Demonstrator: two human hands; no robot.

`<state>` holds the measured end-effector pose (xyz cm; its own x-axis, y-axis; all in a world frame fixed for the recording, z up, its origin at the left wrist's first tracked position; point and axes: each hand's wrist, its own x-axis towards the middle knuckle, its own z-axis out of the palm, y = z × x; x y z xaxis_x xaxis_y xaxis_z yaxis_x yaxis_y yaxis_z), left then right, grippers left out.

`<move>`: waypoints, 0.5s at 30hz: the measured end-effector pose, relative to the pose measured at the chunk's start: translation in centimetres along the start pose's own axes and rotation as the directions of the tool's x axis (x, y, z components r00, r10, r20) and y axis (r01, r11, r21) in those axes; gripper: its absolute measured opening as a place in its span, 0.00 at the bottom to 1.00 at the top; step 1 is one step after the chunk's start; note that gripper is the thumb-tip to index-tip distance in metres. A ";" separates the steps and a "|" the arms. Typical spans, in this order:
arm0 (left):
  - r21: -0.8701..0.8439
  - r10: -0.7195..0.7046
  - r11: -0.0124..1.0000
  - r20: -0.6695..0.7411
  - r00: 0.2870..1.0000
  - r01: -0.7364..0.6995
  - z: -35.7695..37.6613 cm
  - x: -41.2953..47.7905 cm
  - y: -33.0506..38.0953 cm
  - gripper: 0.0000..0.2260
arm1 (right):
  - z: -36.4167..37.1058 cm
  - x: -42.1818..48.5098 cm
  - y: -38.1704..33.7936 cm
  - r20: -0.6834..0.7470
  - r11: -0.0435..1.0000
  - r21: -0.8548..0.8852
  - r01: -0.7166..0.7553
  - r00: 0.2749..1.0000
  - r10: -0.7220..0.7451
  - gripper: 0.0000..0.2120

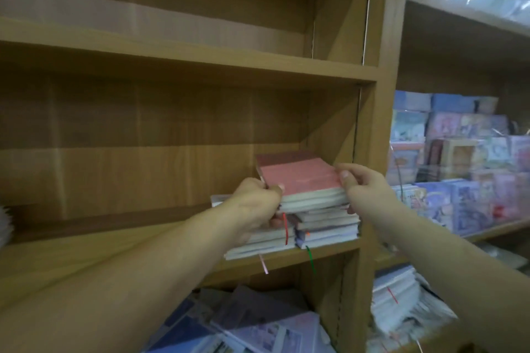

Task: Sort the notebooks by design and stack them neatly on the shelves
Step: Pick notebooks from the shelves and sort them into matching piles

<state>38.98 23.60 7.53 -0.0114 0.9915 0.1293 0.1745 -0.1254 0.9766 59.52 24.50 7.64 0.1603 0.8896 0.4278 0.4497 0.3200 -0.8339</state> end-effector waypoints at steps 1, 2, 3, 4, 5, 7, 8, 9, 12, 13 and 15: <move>-0.001 -0.002 1.000 0.015 1.000 0.003 0.8 0.4 0.4 0.11 | -0.4 0.6 0.4 -0.006 1.000 -0.002 -0.012 1.000 0.012 0.15; -0.009 -0.002 1.000 0.033 0.999 0.003 1.4 0.7 0.7 0.12 | -0.8 1.2 0.9 -0.009 1.000 0.002 -0.021 1.000 0.021 0.15; -0.024 -0.003 1.000 0.045 0.999 0.005 2.0 1.2 0.8 0.13 | -1.0 1.7 1.3 -0.014 1.000 0.000 -0.028 1.000 0.028 0.15; -0.030 -0.007 1.000 0.051 0.999 0.009 2.5 1.3 0.9 0.15 | -1.2 2.0 1.6 -0.021 0.999 -0.011 -0.033 0.999 0.033 0.15; -0.011 -0.005 1.000 0.045 0.999 0.006 2.9 1.5 0.7 0.16 | -1.3 2.1 1.9 -0.030 0.999 -0.033 -0.032 0.999 0.031 0.14; 0.139 0.053 0.989 0.016 0.998 -0.055 3.0 2.1 -0.1 0.18 | -1.1 2.1 2.4 -0.042 0.990 -0.134 0.037 0.998 -0.043 0.13; 0.239 0.097 0.966 0.003 0.995 -0.095 2.8 2.2 -0.3 0.21 | -1.0 1.9 2.6 -0.033 0.976 -0.200 0.083 0.995 -0.091 0.13; 0.319 0.136 0.939 -0.007 0.991 -0.126 2.6 2.2 -0.5 0.23 | -0.9 1.8 2.7 -0.016 0.960 -0.258 0.111 0.993 -0.119 0.12; 0.364 0.217 0.909 0.003 0.976 -0.203 1.4 1.7 -0.8 0.21 | -1.5 1.6 2.7 -0.013 0.944 -0.307 0.118 0.992 -0.128 0.09; 0.368 0.240 0.900 0.026 0.970 -0.233 1.1 1.5 -0.8 0.19 | -2.0 1.5 2.9 -0.033 0.942 -0.315 0.113 0.991 -0.130 0.08; 0.407 0.309 0.858 0.076 0.948 -0.312 0.8 0.7 -1.1 0.13 | -2.7 1.0 3.2 -0.082 0.931 -0.343 0.125 0.983 -0.162 0.07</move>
<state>39.57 24.46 6.41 0.1183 0.9039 0.4111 0.5543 -0.4037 0.7279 63.51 25.52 6.31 0.1572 0.7962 0.5843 0.7399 0.2969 -0.6036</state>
